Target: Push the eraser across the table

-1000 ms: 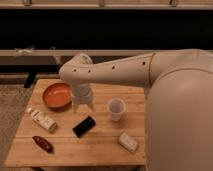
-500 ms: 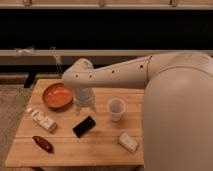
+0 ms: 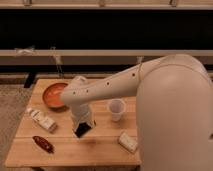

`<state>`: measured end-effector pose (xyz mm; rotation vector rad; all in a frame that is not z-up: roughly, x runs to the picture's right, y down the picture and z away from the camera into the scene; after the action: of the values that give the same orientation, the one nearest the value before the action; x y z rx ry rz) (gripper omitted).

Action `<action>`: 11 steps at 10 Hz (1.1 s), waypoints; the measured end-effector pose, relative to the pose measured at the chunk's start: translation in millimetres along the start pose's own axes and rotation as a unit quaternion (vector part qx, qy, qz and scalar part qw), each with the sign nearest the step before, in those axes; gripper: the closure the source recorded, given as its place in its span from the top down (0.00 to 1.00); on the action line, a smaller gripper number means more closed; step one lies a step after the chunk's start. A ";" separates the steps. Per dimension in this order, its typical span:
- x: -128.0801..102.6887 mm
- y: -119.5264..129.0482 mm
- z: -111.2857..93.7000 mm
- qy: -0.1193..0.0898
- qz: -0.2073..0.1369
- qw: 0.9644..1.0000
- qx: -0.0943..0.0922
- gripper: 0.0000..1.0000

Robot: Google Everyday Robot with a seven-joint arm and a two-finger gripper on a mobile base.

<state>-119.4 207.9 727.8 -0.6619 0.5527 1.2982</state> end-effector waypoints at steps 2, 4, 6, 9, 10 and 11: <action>19.9 26.5 25.4 0.021 -0.042 0.999 0.005 0.65; 21.7 40.6 48.3 0.034 -0.070 0.997 0.010 0.65; 17.0 46.9 68.2 0.047 -0.082 0.995 0.022 0.65; -5.2 34.3 80.5 0.048 -0.059 0.997 0.033 0.65; -11.5 27.3 80.3 0.046 -0.048 0.997 0.035 0.65; -16.7 20.4 80.0 0.043 -0.038 0.998 0.037 0.65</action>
<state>-142.2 256.5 792.7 -0.6739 0.6374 1.1773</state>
